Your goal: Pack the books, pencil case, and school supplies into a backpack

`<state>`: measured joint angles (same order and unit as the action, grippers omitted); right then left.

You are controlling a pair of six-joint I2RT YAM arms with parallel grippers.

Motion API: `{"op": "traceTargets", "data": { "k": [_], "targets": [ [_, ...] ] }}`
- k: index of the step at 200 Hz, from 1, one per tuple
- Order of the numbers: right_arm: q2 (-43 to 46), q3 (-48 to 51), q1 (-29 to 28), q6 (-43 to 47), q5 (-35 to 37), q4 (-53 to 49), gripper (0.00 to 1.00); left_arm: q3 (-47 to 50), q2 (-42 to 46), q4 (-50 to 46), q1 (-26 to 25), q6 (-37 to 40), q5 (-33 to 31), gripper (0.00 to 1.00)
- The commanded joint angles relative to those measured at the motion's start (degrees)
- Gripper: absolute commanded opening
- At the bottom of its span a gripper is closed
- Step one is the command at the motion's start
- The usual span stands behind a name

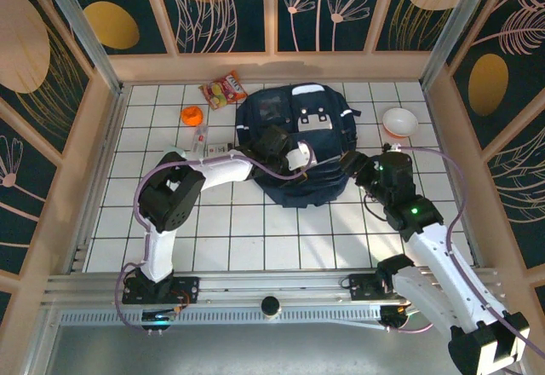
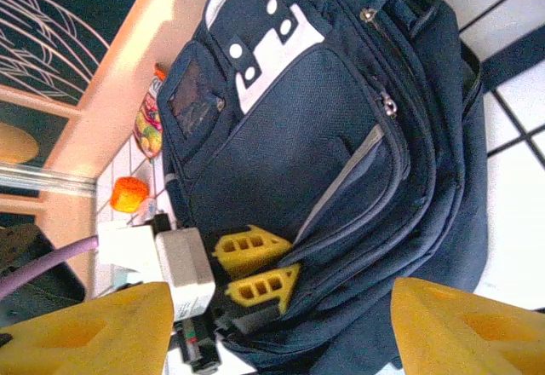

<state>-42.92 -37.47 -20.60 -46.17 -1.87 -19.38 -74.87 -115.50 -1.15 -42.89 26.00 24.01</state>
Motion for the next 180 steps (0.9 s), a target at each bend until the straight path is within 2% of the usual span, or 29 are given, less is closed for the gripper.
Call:
{"op": "traceTargets", "data": {
  "k": [1, 11, 21, 52, 87, 104, 129, 150, 180],
  "targets": [
    [0.0, -2.3, 0.3, 12.8, 0.5, 3.1, 0.68, 0.3, 3.7, 0.2, -0.1, -3.9, 0.8, 0.48],
    [-0.5, -2.9, 0.3, 19.1, -1.9, 4.0, 0.69, -0.6, 5.1, 0.2, 0.9, -7.0, 1.4, 0.61],
    [-1.5, -3.9, 0.1, 24.8, -4.1, 4.2, 0.69, -1.1, 6.8, 0.6, 2.6, -10.6, 3.2, 0.66],
    [-7.4, -8.5, -1.3, 40.4, -12.2, 0.9, 0.67, 2.2, 12.9, 6.3, 9.1, -25.4, 6.7, 0.72],
    [-18.6, -13.5, -10.2, 54.6, -9.3, -4.1, 0.68, 9.6, 19.7, 9.7, 16.3, -41.2, 3.4, 0.78],
    [-25.1, -15.6, -15.4, 59.2, -7.5, -5.4, 0.68, 14.5, 22.2, 11.2, 19.8, -47.4, 2.8, 0.78],
    [-35.0, -17.6, -19.7, 63.2, -7.2, -5.2, 0.73, 23.4, 26.7, 14.6, 23.5, -54.9, 0.9, 0.79],
    [-42.2, -18.9, -20.8, 65.4, -6.0, -3.2, 0.79, 28.8, 30.2, 16.2, 24.5, -57.6, -0.5, 0.79],
    [-49.8, -20.1, -21.0, 66.1, -4.7, -0.2, 0.83, 32.9, 33.5, 16.3, 24.6, -58.4, -1.8, 0.79]
  ]
}}
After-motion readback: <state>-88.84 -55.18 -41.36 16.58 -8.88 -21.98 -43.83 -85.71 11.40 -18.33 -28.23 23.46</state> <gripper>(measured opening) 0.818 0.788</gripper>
